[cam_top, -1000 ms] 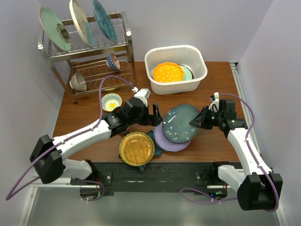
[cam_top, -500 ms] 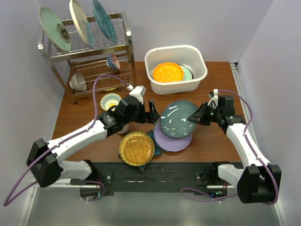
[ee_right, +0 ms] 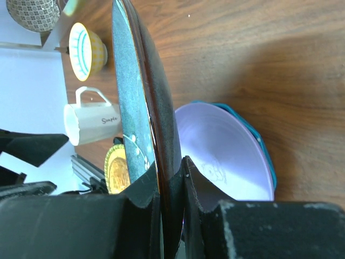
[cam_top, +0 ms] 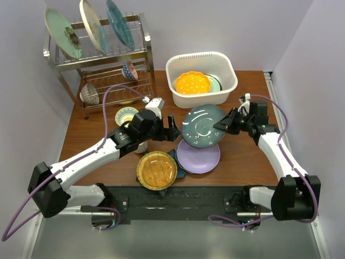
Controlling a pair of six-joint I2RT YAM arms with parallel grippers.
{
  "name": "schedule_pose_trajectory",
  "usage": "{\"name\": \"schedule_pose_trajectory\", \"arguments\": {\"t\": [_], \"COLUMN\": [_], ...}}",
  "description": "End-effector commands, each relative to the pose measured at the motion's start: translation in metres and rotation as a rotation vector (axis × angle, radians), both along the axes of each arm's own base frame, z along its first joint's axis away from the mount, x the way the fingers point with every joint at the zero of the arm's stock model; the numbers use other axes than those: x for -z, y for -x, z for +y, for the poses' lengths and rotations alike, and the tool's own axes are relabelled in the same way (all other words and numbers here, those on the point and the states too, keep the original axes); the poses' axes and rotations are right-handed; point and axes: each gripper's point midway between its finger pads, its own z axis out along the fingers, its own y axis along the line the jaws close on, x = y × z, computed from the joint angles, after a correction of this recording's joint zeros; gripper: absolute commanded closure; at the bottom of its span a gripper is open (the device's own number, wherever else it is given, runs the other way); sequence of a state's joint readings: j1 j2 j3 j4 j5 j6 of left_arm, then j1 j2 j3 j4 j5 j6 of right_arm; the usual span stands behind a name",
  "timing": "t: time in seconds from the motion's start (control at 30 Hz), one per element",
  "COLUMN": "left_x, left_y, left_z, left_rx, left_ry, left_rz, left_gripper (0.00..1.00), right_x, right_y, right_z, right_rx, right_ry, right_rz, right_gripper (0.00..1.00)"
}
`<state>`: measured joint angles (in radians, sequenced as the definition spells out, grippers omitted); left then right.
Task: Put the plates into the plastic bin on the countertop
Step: Place the plate in the plastic bin.
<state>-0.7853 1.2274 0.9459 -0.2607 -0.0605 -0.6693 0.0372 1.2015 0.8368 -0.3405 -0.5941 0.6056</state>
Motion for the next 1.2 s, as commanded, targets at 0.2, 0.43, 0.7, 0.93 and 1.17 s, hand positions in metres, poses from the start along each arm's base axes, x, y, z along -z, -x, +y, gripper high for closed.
{"name": "schedule_pose_trajectory", "arguments": {"t": [0.2,0.43,0.7,0.93,1.17], "left_x": [-0.01,-0.005,-0.001,0.003,0.014], "left_y": [-0.012,-0.013,-0.014,-0.012,-0.011], "left_z": [0.0,0.006,0.009,0.008,0.007], "left_rx": [-0.013,-0.018,-0.019,-0.015,0.004], "left_ry": [0.012,-0.009,-0.024,-0.021,-0.044], "left_rz": [-0.031,-0.019,-0.013,0.0,0.025], "left_gripper": [0.0,0.0,0.0,0.0,0.0], "right_x": [-0.093,-0.124,-0.154,-0.159,-0.162], "right_y": [-0.065,-0.113,-0.159,-0.203,-0.234], "right_z": [0.015,0.018,0.022,0.024,0.025], "right_rx": [-0.047,-0.032,-0.031,-0.008,0.022], "right_ry": [-0.1,-0.128,-0.166,-0.198,-0.24], "right_rz": [-0.257,-0.309,-0.353,-0.345,-0.345], "right_gripper": [1.0,1.0,1.0,1.0,1.0]}}
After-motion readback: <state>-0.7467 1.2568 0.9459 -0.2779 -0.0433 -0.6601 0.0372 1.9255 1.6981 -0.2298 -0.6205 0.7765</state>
